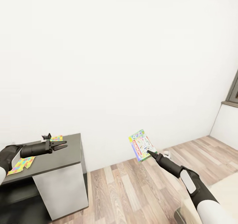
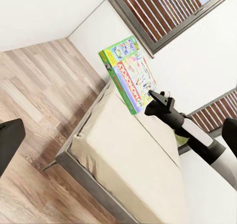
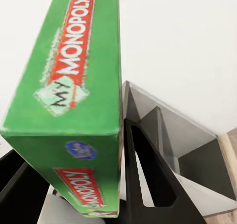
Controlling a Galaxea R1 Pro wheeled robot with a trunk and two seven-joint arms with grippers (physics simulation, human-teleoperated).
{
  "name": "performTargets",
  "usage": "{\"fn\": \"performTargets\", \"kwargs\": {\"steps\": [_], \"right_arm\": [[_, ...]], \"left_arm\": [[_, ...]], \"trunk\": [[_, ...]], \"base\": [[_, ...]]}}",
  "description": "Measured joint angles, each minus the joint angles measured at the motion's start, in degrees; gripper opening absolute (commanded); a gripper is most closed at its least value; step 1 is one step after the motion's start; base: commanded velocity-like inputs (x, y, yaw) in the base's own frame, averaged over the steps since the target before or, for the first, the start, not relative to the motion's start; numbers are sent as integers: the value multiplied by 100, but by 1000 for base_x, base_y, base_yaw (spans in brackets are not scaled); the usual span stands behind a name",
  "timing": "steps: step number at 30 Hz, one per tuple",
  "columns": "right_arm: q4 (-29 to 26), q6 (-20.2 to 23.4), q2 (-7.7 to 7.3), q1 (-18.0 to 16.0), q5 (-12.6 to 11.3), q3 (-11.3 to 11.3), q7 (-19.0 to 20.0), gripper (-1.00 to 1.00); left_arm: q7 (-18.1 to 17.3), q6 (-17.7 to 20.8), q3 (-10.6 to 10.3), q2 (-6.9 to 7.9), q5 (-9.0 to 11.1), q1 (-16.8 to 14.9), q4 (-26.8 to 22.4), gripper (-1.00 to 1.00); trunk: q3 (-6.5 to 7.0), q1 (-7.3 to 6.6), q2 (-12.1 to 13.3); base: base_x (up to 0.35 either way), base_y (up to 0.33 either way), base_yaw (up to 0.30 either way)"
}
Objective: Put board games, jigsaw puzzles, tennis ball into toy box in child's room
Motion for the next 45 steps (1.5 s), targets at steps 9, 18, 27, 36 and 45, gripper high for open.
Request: {"fn": "performTargets", "kwargs": {"steps": [9,18,27,36,45], "right_arm": [[1,-3,0,1,-5,95,-6,-100],[1,-1,-17,0,-12,97,-6,-100],[1,-1,-17,1,-11,97,-10,-100],[2,-1,-2,1,-5,98,-14,-100],[9,-2,22,1,-4,98,-23,-100]], "left_arm": [[-2,5,0,-22,2,-1,-1,100],[-2,34,3,-32,-4,-1,-1,100],[-2,27,3,-51,-4,-1,-1,100],[-2,18,4,-56,-8,-1,0,100],[-2,18,4,-127,-14,-1,0,100]], "trunk": [[59,1,0],[223,-129,240],[442,-327,602],[661,-525,963],[880,-723,1325]], "base": [[180,-100,228],[8,-3,232],[0,0,231],[0,0,231],[0,0,231]]}}
